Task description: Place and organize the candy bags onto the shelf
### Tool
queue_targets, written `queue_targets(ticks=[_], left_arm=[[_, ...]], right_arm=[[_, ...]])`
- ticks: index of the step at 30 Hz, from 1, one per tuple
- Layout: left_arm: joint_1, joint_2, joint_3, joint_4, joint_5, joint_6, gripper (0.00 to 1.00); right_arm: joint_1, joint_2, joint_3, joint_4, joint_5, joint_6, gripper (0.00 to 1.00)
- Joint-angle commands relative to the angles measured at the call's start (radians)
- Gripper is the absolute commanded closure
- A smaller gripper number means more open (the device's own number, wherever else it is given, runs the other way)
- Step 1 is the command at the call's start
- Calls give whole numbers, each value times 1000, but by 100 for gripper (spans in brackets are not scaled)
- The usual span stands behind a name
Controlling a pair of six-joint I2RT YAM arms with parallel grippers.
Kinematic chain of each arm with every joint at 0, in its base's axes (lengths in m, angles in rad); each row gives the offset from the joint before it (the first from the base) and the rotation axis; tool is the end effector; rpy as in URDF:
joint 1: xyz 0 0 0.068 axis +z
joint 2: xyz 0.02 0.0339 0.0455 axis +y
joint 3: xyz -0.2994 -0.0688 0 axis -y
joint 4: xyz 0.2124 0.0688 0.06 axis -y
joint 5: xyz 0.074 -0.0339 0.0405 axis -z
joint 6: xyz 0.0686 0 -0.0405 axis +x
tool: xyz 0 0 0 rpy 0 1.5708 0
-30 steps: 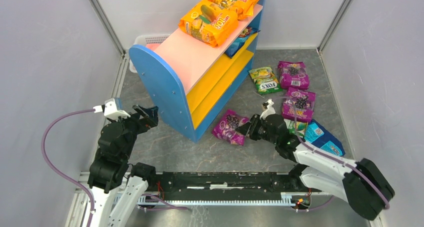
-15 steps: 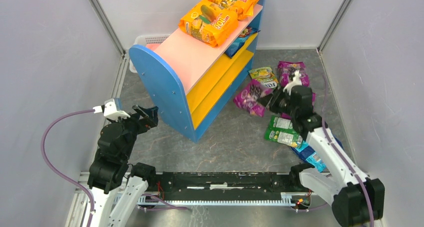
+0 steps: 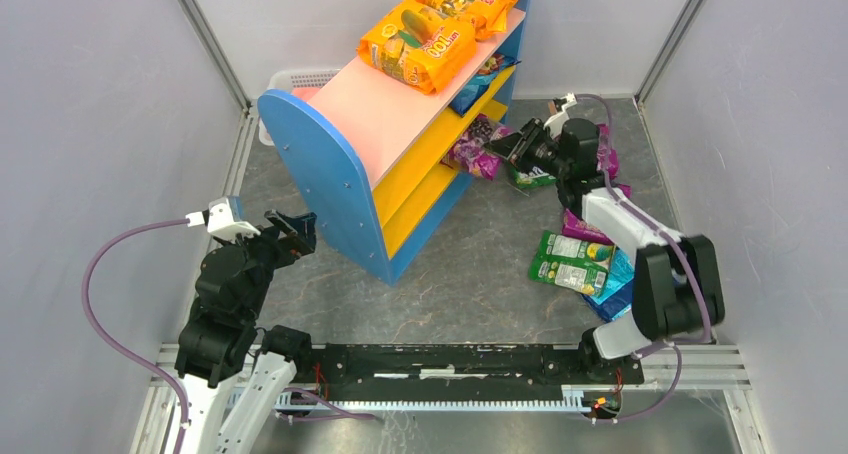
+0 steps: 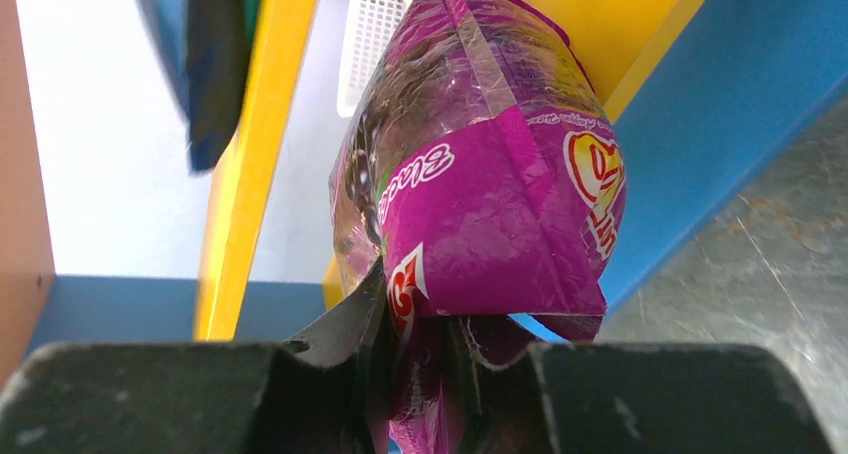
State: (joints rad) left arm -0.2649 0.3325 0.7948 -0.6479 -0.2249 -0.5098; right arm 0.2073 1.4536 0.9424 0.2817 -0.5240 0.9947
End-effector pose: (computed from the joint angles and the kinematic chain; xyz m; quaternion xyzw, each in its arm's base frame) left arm 0.0414 0.0046 0.3337 -0.1645 0.7503 -0.1597 0.6201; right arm 0.3154 0.1014 0.3289 0.1416 0.7605 0.5068 0.3804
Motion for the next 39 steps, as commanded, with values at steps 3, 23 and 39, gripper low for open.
queue_targets(ticks=[3,23,39], left_arm=[[9,10,-3,37,3,42,6],[35,34,-2,38,11,43,6],[36,-7,-3,38,11,44,6]], right_arm=[[-10,186,172,373,-19,148,91],[-68,647,639,224,-26,42,76],[-103,225,224,55,-119,-171,18]])
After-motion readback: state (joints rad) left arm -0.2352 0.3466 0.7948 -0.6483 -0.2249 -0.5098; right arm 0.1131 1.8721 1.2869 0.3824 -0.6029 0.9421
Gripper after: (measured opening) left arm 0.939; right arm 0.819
